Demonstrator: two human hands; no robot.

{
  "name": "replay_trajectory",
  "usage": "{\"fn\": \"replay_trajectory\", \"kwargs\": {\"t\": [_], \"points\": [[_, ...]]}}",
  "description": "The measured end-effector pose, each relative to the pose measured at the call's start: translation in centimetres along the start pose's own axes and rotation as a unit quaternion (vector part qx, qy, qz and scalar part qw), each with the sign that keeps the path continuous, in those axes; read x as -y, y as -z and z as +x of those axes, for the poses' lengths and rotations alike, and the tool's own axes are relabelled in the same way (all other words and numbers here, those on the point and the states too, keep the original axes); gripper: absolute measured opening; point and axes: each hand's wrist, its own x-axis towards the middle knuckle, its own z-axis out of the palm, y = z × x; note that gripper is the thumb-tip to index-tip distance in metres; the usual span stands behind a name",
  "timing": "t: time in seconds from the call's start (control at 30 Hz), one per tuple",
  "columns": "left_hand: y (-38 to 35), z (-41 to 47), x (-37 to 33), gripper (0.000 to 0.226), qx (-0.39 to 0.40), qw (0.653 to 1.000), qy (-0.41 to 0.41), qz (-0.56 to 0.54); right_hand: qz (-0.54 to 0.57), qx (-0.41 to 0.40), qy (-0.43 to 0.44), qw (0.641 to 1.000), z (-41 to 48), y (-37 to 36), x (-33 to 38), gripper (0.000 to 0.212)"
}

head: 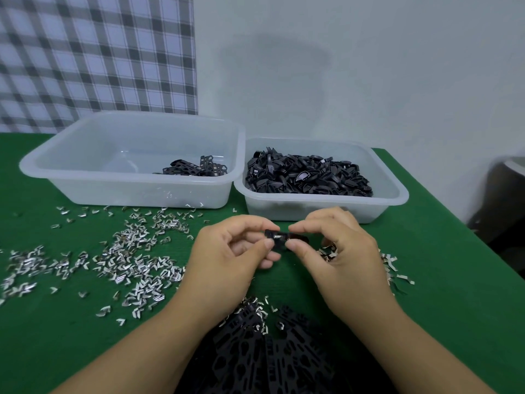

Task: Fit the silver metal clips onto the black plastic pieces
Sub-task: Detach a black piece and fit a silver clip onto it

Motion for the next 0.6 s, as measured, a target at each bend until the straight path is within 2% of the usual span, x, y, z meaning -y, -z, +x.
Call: {"fn": "replay_trajectory", "kwargs": {"t": [0.13, 0.3, 0.6], "points": [[0.05, 0.04, 0.02, 0.031, 0.001, 1.000, 0.008, 0.002, 0.040, 0.060, -0.043, 0.996, -0.07, 0.06, 0.07, 0.019], [0.04, -0.18, -0.18, 0.028, 0.025, 0.999, 0.008, 0.020, 0.044, 0.063, -0.075, 0.994, -0.08, 0.23, 0.04, 0.017], [0.06, 0.04, 0.10, 0.023, 0.020, 0.999, -0.001, 0.034, 0.039, 0.103, -0.076, 0.991, 0.33, 0.58, 0.45, 0.014]]}}
